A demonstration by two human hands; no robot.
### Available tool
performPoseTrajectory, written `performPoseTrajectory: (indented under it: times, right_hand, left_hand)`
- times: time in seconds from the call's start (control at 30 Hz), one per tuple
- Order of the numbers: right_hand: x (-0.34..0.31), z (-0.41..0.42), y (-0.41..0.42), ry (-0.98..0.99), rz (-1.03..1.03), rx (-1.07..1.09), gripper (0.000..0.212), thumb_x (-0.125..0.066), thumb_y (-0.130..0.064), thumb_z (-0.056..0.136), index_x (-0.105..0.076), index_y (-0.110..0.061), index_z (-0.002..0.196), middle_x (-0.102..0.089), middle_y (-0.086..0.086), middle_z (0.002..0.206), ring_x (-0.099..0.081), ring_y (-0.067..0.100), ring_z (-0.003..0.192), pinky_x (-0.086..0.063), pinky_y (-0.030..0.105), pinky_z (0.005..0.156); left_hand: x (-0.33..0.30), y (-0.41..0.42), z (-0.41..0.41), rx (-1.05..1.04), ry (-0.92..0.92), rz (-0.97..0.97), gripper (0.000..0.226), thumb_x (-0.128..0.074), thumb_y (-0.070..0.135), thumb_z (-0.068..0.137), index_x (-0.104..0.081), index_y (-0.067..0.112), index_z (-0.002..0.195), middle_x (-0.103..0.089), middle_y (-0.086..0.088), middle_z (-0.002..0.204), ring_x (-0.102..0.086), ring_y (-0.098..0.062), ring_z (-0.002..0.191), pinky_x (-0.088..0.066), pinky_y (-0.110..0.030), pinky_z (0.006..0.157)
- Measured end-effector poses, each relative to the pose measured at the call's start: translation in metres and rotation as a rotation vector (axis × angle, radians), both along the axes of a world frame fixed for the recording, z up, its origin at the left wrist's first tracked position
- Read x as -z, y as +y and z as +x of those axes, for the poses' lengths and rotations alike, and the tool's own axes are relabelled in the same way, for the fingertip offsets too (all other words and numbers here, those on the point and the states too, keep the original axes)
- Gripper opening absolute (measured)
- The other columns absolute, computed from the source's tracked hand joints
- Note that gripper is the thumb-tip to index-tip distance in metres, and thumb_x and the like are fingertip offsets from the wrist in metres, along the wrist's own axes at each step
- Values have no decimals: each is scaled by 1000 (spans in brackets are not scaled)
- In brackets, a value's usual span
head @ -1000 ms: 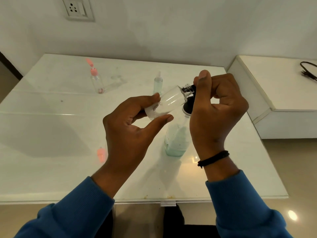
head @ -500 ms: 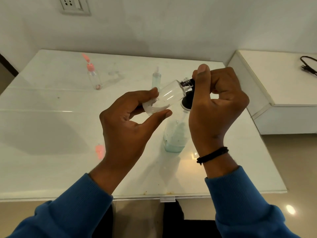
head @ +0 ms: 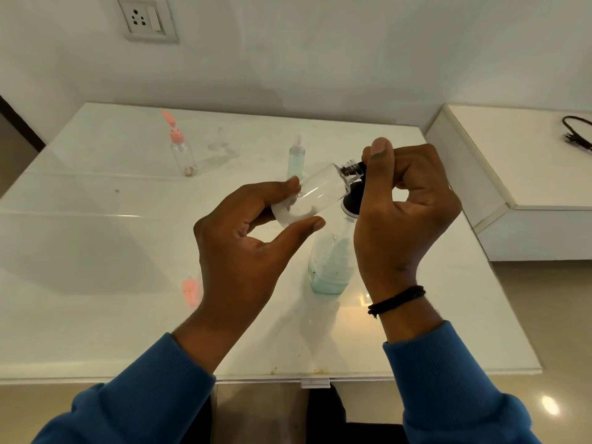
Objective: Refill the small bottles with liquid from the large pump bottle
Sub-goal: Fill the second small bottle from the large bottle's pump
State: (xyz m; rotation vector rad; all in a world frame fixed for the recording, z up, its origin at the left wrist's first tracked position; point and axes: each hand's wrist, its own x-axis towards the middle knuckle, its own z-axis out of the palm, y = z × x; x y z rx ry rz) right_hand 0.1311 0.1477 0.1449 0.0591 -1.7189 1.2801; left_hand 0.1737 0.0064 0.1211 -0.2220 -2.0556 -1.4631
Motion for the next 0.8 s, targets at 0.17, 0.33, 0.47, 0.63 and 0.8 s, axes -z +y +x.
performPoseTrajectory:
  times: [0.17, 0.33, 0.47, 0.63, 0.8]
  right_hand:
    - [-5, 0, 2, 7, 14, 16, 28, -66, -8, 97, -66, -3, 70, -61, 7, 68, -56, 20, 63, -44, 21, 59]
    - [-1, 0, 0, -4, 6, -4, 27, -66, -4, 97, -66, -2, 70, -61, 7, 68, -53, 14, 64, -41, 15, 62]
    - [-4, -2, 3, 4, 12, 9, 32, -65, -7, 97, -63, 0, 66, -63, 11, 66, -56, 22, 62, -44, 24, 58]
    - [-2, 0, 1, -2, 6, 3, 29, -66, -5, 97, -64, -3, 68, -60, 7, 67, -54, 17, 63, -43, 20, 59]
    - [-3, -2, 3, -2, 10, -5, 30, -65, -7, 97, -64, 0, 68, -62, 12, 66, -56, 24, 63, -44, 25, 58]
  left_hand:
    - [-2, 1, 1, 6, -4, 18, 43, -89, 22, 79, -71, 11, 117, -72, 5, 114, -70, -10, 107, -57, -20, 89]
    - [-2, 2, 1, -2, -11, 0, 43, -88, 25, 80, -71, 12, 118, -72, 5, 114, -70, -10, 105, -57, -19, 89]
    - [-1, 2, 1, 3, -10, 10, 44, -89, 23, 79, -71, 10, 118, -72, 5, 115, -70, -9, 106, -57, -19, 89]
    - [-1, 2, 1, -5, -17, 6, 44, -88, 24, 80, -72, 10, 118, -73, 4, 114, -70, -10, 106, -57, -20, 89]
    - [0, 2, 1, -9, -17, 5, 44, -89, 23, 79, -73, 10, 117, -73, 5, 114, -70, -8, 107, -57, -18, 89]
